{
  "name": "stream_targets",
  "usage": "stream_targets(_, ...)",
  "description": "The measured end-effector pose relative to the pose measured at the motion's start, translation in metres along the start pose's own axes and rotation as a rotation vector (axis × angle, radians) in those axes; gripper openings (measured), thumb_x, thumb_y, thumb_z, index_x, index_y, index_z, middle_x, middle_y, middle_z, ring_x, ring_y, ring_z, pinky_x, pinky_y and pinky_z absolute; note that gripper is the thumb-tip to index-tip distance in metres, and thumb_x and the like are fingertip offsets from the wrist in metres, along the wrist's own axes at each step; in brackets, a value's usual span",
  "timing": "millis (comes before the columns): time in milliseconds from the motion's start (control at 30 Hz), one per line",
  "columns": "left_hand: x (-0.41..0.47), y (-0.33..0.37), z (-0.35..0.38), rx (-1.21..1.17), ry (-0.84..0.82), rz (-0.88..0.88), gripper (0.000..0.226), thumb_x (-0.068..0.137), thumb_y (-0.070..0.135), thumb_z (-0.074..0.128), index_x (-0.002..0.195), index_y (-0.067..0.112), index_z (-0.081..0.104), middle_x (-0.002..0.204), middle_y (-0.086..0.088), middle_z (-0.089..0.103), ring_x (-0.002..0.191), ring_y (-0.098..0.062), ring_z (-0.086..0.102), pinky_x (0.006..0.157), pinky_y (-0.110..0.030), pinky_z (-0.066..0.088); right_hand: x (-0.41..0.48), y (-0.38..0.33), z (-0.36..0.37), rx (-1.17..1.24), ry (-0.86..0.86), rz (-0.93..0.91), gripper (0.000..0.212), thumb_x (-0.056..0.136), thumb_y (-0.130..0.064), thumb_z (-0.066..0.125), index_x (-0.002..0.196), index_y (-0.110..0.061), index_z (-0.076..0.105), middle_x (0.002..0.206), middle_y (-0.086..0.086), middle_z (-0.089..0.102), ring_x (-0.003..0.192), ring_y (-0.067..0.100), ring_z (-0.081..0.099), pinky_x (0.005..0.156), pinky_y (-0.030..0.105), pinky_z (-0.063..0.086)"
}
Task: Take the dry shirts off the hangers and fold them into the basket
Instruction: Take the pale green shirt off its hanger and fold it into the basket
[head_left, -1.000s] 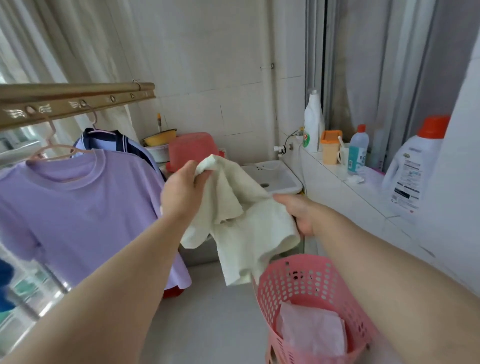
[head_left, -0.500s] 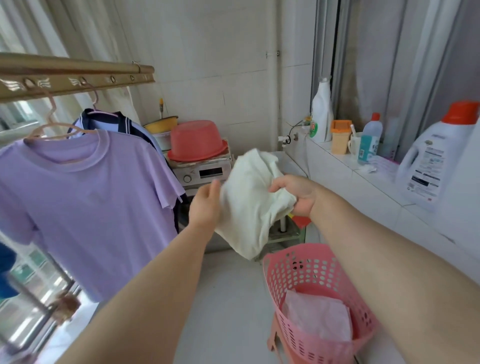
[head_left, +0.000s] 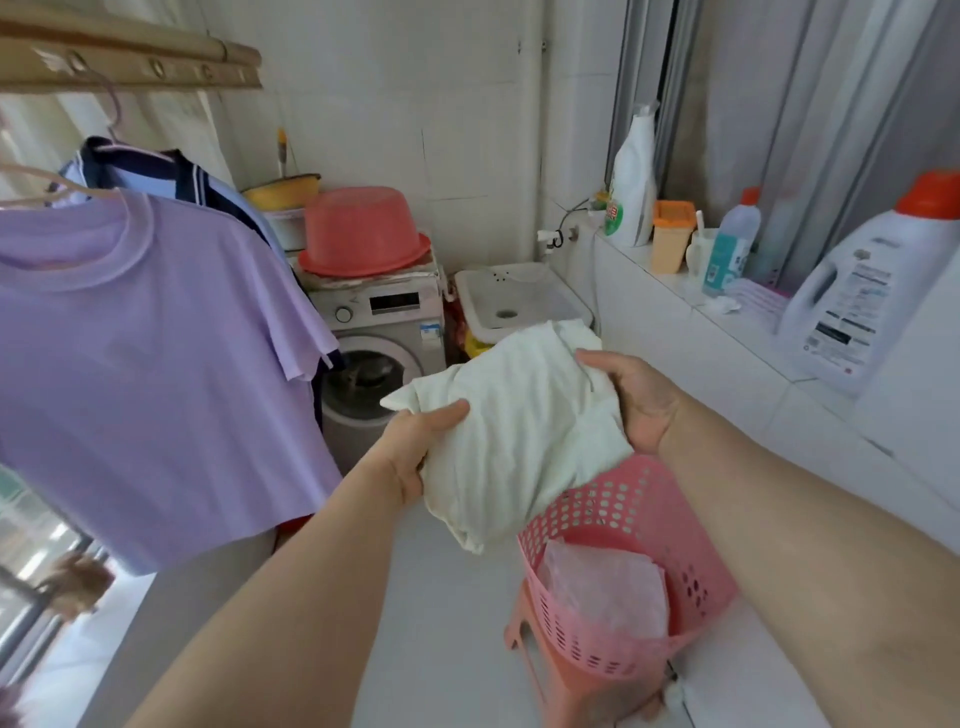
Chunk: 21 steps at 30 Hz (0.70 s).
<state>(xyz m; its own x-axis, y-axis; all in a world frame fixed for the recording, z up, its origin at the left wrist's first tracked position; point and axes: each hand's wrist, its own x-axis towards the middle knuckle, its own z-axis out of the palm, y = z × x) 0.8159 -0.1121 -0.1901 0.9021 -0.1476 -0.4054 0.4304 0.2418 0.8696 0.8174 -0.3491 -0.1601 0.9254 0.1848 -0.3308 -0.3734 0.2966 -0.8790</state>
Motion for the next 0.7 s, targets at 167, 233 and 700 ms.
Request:
stream_targets(167,0.019,-0.023,0.017,0.149,0.139,-0.019,0.027,0.089,0.015,0.065,0.114,0.012,0.058,0.106,-0.009,0.067,0.097,-0.030,0.064,0.092,-0.050,0.050,0.023,0.033,-0.023,-0.102,0.358,0.120,0.052,0.087,-0.050,0.060,0.125,-0.014,0.060,0.106,0.012,0.070,0.093,0.029,0.068,0.091,0.046,0.052)
stream_targets(233,0.028,-0.037,0.020,0.202,0.178,-0.027,0.029,0.092,0.018,0.062,0.119,0.012,0.054,0.104,-0.004,0.064,0.090,-0.024,0.061,0.086,-0.042,0.048,0.027,0.047,-0.039,-0.093,0.482,0.128,0.052,0.093,-0.044,0.054,0.133,-0.011,0.051,0.115,0.013,0.067,0.099,0.029,0.066,0.090,0.045,0.053)
stream_targets(700,0.114,-0.077,0.074,0.308,0.053,-0.285,0.036,0.081,0.006,0.073,0.115,0.004,0.061,0.106,-0.014,0.070,0.093,-0.030,0.068,0.079,-0.043,0.054,0.052,0.090,-0.155,-0.006,0.341,0.344,0.042,0.092,-0.038,0.059,0.126,-0.015,0.060,0.104,0.005,0.071,0.092,0.021,0.068,0.066,0.031,0.056)
